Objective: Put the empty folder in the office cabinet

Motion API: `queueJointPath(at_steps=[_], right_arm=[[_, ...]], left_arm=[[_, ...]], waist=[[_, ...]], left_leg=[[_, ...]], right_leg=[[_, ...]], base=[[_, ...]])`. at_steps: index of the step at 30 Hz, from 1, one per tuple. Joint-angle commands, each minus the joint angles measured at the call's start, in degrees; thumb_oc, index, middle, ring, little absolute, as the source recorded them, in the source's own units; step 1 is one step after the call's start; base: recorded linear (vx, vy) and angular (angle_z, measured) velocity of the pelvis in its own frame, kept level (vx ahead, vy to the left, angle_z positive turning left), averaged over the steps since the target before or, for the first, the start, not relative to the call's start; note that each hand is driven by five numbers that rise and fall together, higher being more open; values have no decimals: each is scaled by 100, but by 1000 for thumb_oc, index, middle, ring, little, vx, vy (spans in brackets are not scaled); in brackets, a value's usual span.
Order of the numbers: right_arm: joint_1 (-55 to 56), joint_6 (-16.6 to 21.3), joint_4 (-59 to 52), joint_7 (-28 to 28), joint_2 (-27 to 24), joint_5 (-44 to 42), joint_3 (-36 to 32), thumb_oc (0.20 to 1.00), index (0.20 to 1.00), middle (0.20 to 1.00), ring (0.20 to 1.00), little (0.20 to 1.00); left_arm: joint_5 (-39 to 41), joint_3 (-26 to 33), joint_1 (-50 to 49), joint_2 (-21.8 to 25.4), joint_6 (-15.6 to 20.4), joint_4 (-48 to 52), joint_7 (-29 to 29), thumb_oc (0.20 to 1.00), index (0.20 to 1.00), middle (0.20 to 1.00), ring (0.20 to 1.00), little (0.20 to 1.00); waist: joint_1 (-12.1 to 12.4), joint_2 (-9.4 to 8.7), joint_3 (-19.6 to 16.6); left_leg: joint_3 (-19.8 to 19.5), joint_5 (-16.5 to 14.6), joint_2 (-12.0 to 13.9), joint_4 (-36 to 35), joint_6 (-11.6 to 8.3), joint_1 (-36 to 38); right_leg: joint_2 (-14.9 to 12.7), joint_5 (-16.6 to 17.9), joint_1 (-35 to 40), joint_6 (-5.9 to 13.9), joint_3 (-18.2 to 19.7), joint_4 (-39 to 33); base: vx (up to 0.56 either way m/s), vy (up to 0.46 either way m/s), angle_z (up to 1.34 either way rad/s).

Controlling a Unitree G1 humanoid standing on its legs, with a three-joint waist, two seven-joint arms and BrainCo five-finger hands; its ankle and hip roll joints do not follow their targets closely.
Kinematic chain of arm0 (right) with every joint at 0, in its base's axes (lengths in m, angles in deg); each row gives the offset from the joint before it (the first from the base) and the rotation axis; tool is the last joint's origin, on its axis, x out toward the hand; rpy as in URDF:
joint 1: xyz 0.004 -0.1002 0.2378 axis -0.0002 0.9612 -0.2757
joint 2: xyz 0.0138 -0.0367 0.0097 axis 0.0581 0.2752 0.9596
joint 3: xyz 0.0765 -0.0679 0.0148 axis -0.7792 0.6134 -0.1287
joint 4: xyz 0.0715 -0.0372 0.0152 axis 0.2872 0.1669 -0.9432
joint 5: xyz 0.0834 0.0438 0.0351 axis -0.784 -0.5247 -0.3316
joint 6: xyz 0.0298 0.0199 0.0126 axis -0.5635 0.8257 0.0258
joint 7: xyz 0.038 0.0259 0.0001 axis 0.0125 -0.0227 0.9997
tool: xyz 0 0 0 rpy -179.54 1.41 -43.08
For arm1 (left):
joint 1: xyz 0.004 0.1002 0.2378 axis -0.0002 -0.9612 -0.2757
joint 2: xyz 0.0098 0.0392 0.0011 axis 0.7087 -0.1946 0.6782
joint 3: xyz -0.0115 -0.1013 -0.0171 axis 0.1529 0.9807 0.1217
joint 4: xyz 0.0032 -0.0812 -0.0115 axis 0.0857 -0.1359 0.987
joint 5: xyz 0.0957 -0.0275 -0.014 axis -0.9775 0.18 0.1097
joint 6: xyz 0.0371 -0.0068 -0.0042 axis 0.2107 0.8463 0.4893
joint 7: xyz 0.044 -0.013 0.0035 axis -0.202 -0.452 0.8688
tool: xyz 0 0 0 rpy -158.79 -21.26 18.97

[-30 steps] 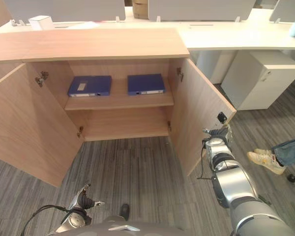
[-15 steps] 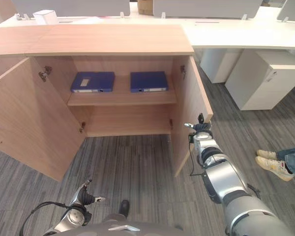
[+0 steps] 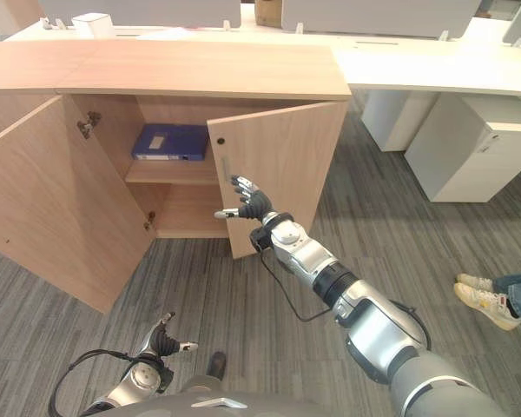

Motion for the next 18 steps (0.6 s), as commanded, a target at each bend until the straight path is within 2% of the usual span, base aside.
queueJointPath(at_steps=[1,5,10,12,13,14,15,18], right_arm=[[-370,283,27,-70,-46,-317,-88,1000,1000,1000,1000,1000],[127,201,290,-58,-37,-269,-229,1000,1000,1000,1000,1000],[1076,84,1379,247,13,492,-808,1000,1000,1000,1000,1000],[1465,12,2097,403,-41,1183,-1160,1000,1000,1000,1000,1000],[1465,12,2097,403,-41,1183,-1160,1000,1000,1000,1000,1000],[1622,-42,2559,515,-112,1736,-1322,1000,1000,1000,1000,1000],[1982,-349,3906,992,-365,3122,-1955,1000,1000,1000,1000,1000],[2100,-440,4255,1115,-469,3431,-2163,1000,1000,1000,1000,1000]], left_arm=[[-32,-49,321,260,124,-175,-55,1000,1000,1000,1000,1000],[31,105,299,204,105,-243,-85,1000,1000,1000,1000,1000],[210,521,200,176,64,-447,-205,1000,1000,1000,1000,1000],[306,745,130,148,64,-605,-280,1000,1000,1000,1000,1000],[306,745,130,148,64,-605,-280,1000,1000,1000,1000,1000],[336,902,72,145,71,-718,-303,1000,1000,1000,1000,1000],[418,1329,-99,231,39,-1001,-459,1000,1000,1000,1000,1000],[456,1486,-131,253,31,-1153,-498,1000,1000,1000,1000,1000]], waist=[[25,-368,74],[-66,-326,80],[-224,-229,99],[-289,-184,97],[-289,-184,97],[-308,-161,93],[-326,-73,109],[-340,-46,103]], left_leg=[[298,-587,-282,-41,-49,156],[329,-574,-251,-41,-66,199],[324,-543,-229,-41,-69,241],[308,-529,-221,-41,-68,259],[308,-529,-221,-41,-68,259],[296,-525,-213,-41,-70,279],[233,-507,-216,-40,-58,363],[174,-519,-251,-21,-24,353]], right_leg=[[-72,-532,31,32,20,3],[-50,-562,68,14,27,19],[-25,-612,108,-9,10,61],[-23,-655,125,-20,-9,95],[-23,-655,125,-20,-9,95],[-17,-689,150,-28,-26,113],[-10,-787,241,-52,-78,169],[-24,-804,229,-53,-73,198]], base=[[0,0,-3],[-20,-27,-2],[-38,-29,-8],[-18,-11,-3],[0,0,0],[11,-27,-5],[6,-23,-3],[5,9,4]])
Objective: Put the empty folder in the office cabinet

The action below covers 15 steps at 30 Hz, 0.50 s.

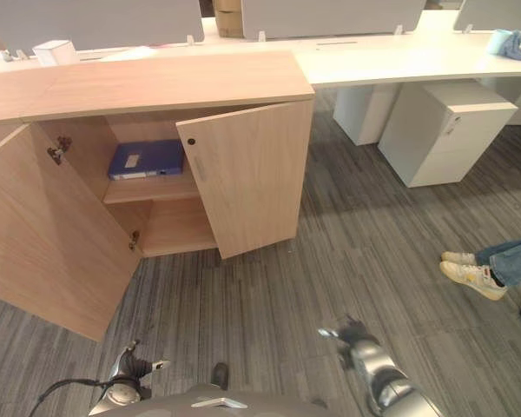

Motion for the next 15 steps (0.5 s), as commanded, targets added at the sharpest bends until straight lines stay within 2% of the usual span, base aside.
queueJointPath(at_steps=[1,2,3,5,6,7,10,12,13,14,15], right_arm=[[-613,-460,664,830,-220,1727,-329,1000,1000,1000,1000,1000],[-613,-460,664,830,-222,1729,-332,1000,1000,1000,1000,1000],[-201,-617,1109,951,-541,2062,-741,1000,1000,1000,1000,1000],[152,-766,1505,940,-904,2375,-1056,1000,1000,1000,1000,1000],[401,-839,1675,880,-1082,2572,-1230,1000,1000,1000,1000,1000],[401,-839,1675,880,-1082,2572,-1230,1000,1000,1000,1000,1000],[712,-909,1760,733,-1326,2690,-1463,1000,1000,1000,1000,1000],[833,-871,1682,690,-1350,2585,-1551,1000,1000,1000,1000,1000],[905,-857,1645,669,-1348,2532,-1564,1000,1000,1000,1000,1000],[905,-857,1645,669,-1348,2532,-1564,1000,1000,1000,1000,1000],[937,-821,1568,654,-1316,2332,-1620,1000,1000,1000,1000,1000]], left_arm=[[261,312,218,486,12,-391,-403,1000,1000,1000,1000,1000],[261,309,221,486,12,-391,-403,1000,1000,1000,1000,1000],[251,622,192,668,-35,-566,-411,1000,1000,1000,1000,1000],[226,974,115,950,-58,-630,-397,1000,1000,1000,1000,1000],[162,1215,93,1257,-80,-695,-352,1000,1000,1000,1000,1000],[162,1215,93,1257,-80,-695,-352,1000,1000,1000,1000,1000],[147,1688,97,1805,-134,-1016,-311,1000,1000,1000,1000,1000],[204,1945,180,2145,-146,-1272,-307,1000,1000,1000,1000,1000],[194,1983,219,2261,-135,-1361,-317,1000,1000,1000,1000,1000],[194,1983,219,2261,-135,-1361,-317,1000,1000,1000,1000,1000],[310,2112,345,2477,-104,-1460,-350,1000,1000,1000,1000,1000]], waist=[[208,-301,138],[201,-303,118],[147,-279,181],[100,-253,235],[48,-234,225],[48,-234,225],[-111,-195,233],[-267,-108,228],[-313,-70,211],[-313,-70,211],[-379,22,253]], left_leg=[[19,-493,-304,89,-85,173],[9,-482,-311,96,-78,137],[14,-598,-366,476,-87,-42],[45,-669,-289,663,-151,-90],[30,-667,-179,670,-176,-83],[30,-667,-179,670,-176,-83],[102,-623,252,591,-250,63],[126,-419,623,505,-324,44],[149,-289,752,432,-370,50],[149,-289,752,432,-370,50],[140,68,1055,289,-529,-43]], right_leg=[[9,-891,135,-84,-168,263],[5,-876,109,-80,-178,260],[-102,-917,100,-86,-228,383],[-207,-937,116,-69,-276,472],[-287,-895,68,-30,-278,528],[-287,-895,68,-30,-278,528],[-516,-861,-125,86,-231,694],[-741,-796,-335,220,-177,793],[-815,-790,-410,260,-147,848],[-815,-790,-410,260,-147,848],[-1038,-708,-483,405,-114,856]], base=[[0,0,0],[0,80,3],[-30,99,2],[0,147,24],[21,117,29],[3,122,23],[-25,202,9],[-27,333,5],[-12,230,4],[-4,395,8],[2,430,16]])
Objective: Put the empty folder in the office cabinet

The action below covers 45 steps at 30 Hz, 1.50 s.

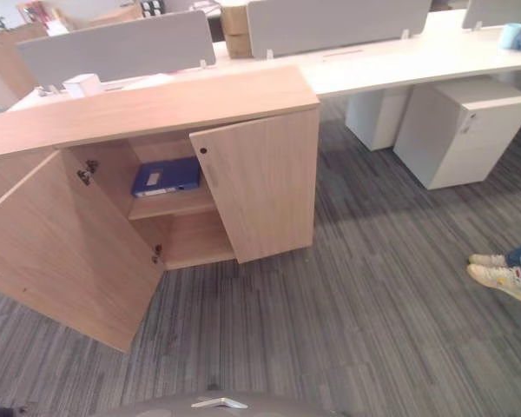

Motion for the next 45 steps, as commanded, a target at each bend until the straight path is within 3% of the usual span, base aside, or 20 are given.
queueJointPath(at_steps=[1,4,5,6,7,8,9,11,12,15,16,17,18,19,20,22,35,45], right_arm=[[-673,69,-74,-33,314,-244,28,1000,1000,1000,1000,1000],[-644,156,-155,15,402,-555,-49,1000,1000,1000,1000,1000],[-644,156,-155,15,402,-555,-49,1000,1000,1000,1000,1000],[-695,160,-150,-52,585,-621,-71,1000,1000,1000,1000,1000],[-695,162,-162,-60,627,-670,-150,1000,1000,1000,1000,1000],[-693,160,-164,-60,630,-670,-153,1000,1000,1000,1000,1000],[-831,128,-279,17,694,-807,-213,1000,1000,1000,1000,1000],[-842,134,-367,18,962,-765,-13,1000,1000,1000,1000,1000],[-793,156,-396,-16,1108,-742,130,1000,1000,1000,1000,1000],[-744,221,-486,46,1231,-984,174,1000,1000,1000,1000,1000],[-745,220,-487,47,1233,-984,174,1000,1000,1000,1000,1000],[-683,300,-534,129,1367,-1145,253,1000,1000,1000,1000,1000],[-683,300,-534,129,1367,-1145,253,1000,1000,1000,1000,1000],[-623,299,-505,96,1397,-1181,266,1000,1000,1000,1000,1000],[-593,235,-427,66,1390,-1131,302,1000,1000,1000,1000,1000],[-544,206,-344,54,1350,-1045,268,1000,1000,1000,1000,1000],[-448,239,-356,20,1307,-1073,93,1000,1000,1000,1000,1000],[-297,199,-342,-2,1282,-962,-47,1000,1000,1000,1000,1000]], left_arm=[[177,142,339,400,157,162,-151,1000,1000,1000,1000,1000],[430,92,496,473,230,246,-255,1000,1000,1000,1000,1000],[430,92,496,473,230,246,-255,1000,1000,1000,1000,1000],[497,96,551,418,249,245,-258,1000,1000,1000,1000,1000],[518,79,591,399,255,274,-252,1000,1000,1000,1000,1000],[519,76,594,401,254,274,-252,1000,1000,1000,1000,1000],[560,38,709,378,264,469,-320,1000,1000,1000,1000,1000],[514,-8,809,414,278,764,-418,1000,1000,1000,1000,1000],[452,-44,842,451,261,852,-438,1000,1000,1000,1000,1000],[370,-113,854,528,301,1268,-482,1000,1000,1000,1000,1000],[369,-111,853,529,298,1272,-482,1000,1000,1000,1000,1000],[285,-194,989,667,287,1381,-479,1000,1000,1000,1000,1000],[285,-194,989,668,287,1381,-479,1000,1000,1000,1000,1000],[255,-184,1027,658,283,1436,-496,1000,1000,1000,1000,1000],[237,-170,1039,662,275,1474,-536,1000,1000,1000,1000,1000],[197,-127,971,654,261,1525,-533,1000,1000,1000,1000,1000],[-134,180,506,843,157,1795,-428,1000,1000,1000,1000,1000],[-191,-11,413,206,225,3402,-416,1000,1000,1000,1000,1000]], waist=[[21,-29,297],[54,-1,340],[54,-1,340],[81,-16,307],[64,-90,299],[78,-106,301],[55,-305,376],[135,-412,517],[134,-445,554],[100,-516,655],[102,-522,645],[31,-586,663],[30,-587,660],[-3,-618,682],[10,-655,703],[-11,-665,606],[-122,-656,147],[-201,-669,-19]], left_leg=[[-62,456,252,-162,-122,-245],[-316,484,364,-370,-306,-463],[-316,484,364,-370,-306,-463],[-672,-141,111,-319,-245,-420],[-625,-362,-31,-296,-171,-391],[-611,-374,-48,-279,-162,-393],[-419,-564,-432,-277,61,-325],[-143,-612,-632,-331,221,-220],[-105,-614,-699,-346,292,-177],[17,-623,-896,-399,473,-33],[21,-607,-903,-405,476,-48],[7,-619,-1109,-415,557,-14],[6,-618,-1109,-415,557,-18],[-24,-635,-1236,-415,608,26],[-19,-649,-1372,-399,668,62],[-4,-704,-1423,-403,703,96],[113,-913,-1388,-415,697,442],[214,-973,-1266,-415,625,592]], right_leg=[[-298,-690,-395,394,345,709],[-588,-439,-362,646,429,538],[-588,-439,-362,646,429,538],[-848,-46,-405,787,637,352],[-994,190,-419,787,690,317],[-1010,201,-423,787,705,308],[-1357,767,-678,787,865,452],[-1516,874,-960,764,803,829],[-1422,696,-1014,658,733,1022],[-687,104,-1172,468,905,1188],[-690,122,-1186,465,909,1175],[-67,-325,-1115,300,1083,937],[-68,-323,-1117,301,1082,935],[50,-292,-1130,312,1404,888],[46,-143,-1061,336,1523,807],[-19,-52,-921,397,1386,646],[18,14,-489,509,1509,183],[83,-29,-249,481,1471,-39]], base=[[15,613,25],[53,420,18],[90,654,-1],[85,679,-7],[84,683,-12],[28,486,-16],[-20,438,-22],[-48,453,-36],[-35,341,-30],[-9,261,-23],[-12,190,-17],[-17,110,-5],[-3,183,7],[29,150,19],[50,160,9],[75,65,-16],[79,-9,-3],[16,-31,-1]])
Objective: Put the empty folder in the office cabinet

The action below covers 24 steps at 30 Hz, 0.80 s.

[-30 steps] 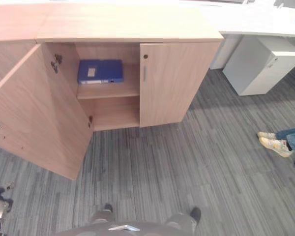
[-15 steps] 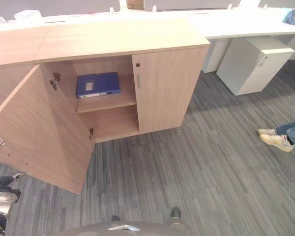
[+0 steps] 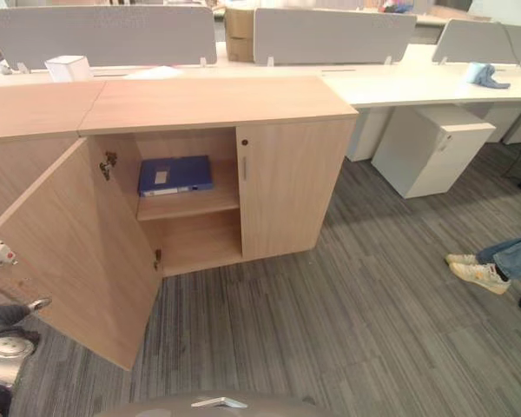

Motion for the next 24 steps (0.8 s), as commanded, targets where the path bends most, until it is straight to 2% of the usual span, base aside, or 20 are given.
queueJointPath(at_steps=[1,7,9,12,18,20,24], right_arm=[[-346,-49,355,79,-70,23,105,1000,1000,1000,1000,1000],[-307,-48,331,71,-56,95,76,1000,1000,1000,1000,1000],[-292,-51,326,74,-43,148,71,1000,1000,1000,1000,1000],[-291,-53,347,73,-34,210,98,1000,1000,1000,1000,1000],[-388,-94,328,77,-5,348,182,1000,1000,1000,1000,1000],[-405,-98,320,65,-9,372,192,1000,1000,1000,1000,1000],[-534,-94,284,46,-11,465,252,1000,1000,1000,1000,1000]], left_arm=[[-194,97,205,72,313,532,-68,1000,1000,1000,1000,1000],[-245,-106,168,-326,373,1189,33,1000,1000,1000,1000,1000],[-170,-256,158,-609,430,1625,156,1000,1000,1000,1000,1000],[105,-443,228,-934,505,1704,319,1000,1000,1000,1000,1000],[1151,-1166,177,-1693,587,2236,1009,1000,1000,1000,1000,1000],[1395,-1294,148,-1765,589,2328,1144,1000,1000,1000,1000,1000],[2278,-1939,-47,-1876,625,2888,1817,1000,1000,1000,1000,1000]], waist=[[-94,-6,135],[-150,-12,90],[-178,-18,81],[-216,-22,65],[-283,-39,43],[-288,-33,44],[-329,-26,39]], left_leg=[[-236,-405,-168,3,245,-266],[-183,-407,-137,3,229,-229],[-164,-398,-123,3,230,-242],[-144,-393,-126,3,236,-251],[-107,-387,-129,3,259,-268],[-104,-384,-128,3,265,-274],[-79,-404,-158,3,292,-270]], right_leg=[[-306,-472,-54,353,145,79],[-298,-468,-22,337,174,47],[-298,-470,-29,331,188,38],[-308,-460,-34,330,210,31],[-324,-426,-48,331,247,35],[-326,-417,-55,332,249,38],[-341,-376,-84,343,306,41]], base=[[0,0,0],[-1,-5,0],[0,0,0],[-10,-6,0],[-4,-1,-1],[-14,-1,-9],[-10,1,-11]])
